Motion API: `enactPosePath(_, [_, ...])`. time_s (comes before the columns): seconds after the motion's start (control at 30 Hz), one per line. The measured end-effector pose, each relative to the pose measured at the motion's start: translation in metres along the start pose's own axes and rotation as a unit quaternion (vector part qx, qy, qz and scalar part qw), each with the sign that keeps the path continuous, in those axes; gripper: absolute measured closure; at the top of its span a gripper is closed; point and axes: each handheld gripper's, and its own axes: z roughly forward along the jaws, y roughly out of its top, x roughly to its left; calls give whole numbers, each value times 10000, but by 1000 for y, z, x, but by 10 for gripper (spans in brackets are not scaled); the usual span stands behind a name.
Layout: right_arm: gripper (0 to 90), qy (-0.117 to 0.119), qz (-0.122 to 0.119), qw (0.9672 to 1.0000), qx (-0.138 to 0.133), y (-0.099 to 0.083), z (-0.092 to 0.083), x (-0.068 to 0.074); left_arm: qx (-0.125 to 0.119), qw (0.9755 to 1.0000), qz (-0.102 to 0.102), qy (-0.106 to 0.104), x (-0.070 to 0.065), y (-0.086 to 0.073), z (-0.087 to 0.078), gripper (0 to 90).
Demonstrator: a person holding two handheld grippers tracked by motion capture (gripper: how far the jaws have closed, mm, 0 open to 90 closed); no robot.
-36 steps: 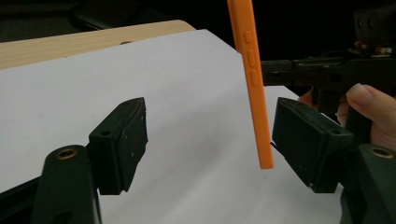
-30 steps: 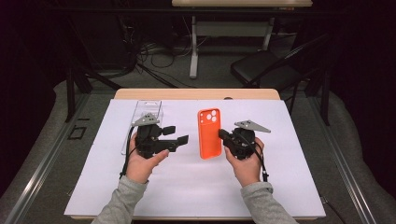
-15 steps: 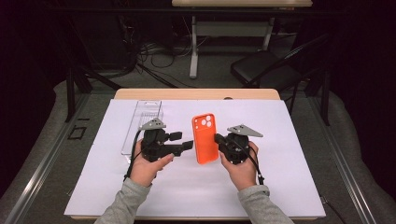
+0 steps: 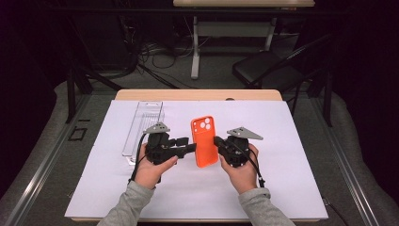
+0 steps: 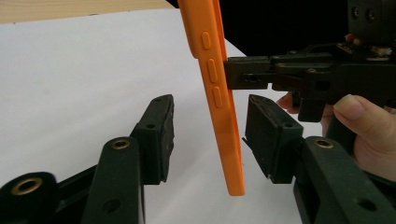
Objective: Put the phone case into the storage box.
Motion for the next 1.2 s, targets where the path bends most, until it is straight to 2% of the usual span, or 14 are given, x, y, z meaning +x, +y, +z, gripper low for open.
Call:
enactPosePath(0.33, [889, 32, -39, 10000, 14, -2, 1, 3, 96, 9997, -220, -94, 1, -2, 1, 607])
enactPosePath(0.8, [888, 68, -96, 9999, 43, -3, 1, 7, 152, 9997, -152, -88, 2, -2, 2, 690])
enactPosePath(0.9, [888, 82, -105, 9999, 50, -3, 1, 8, 216, 9993, -246, -163, 2, -2, 1, 718])
enactPosePath(1.03, [888, 86, -133, 9999, 21, -4, 1, 8, 216, 9993, -253, -165, 2, -2, 1, 753])
enactPosePath(1.2, [888, 88, -124, 9999, 40, -4, 1, 10, 250, 9987, -396, -213, 3, -2, 0, 764])
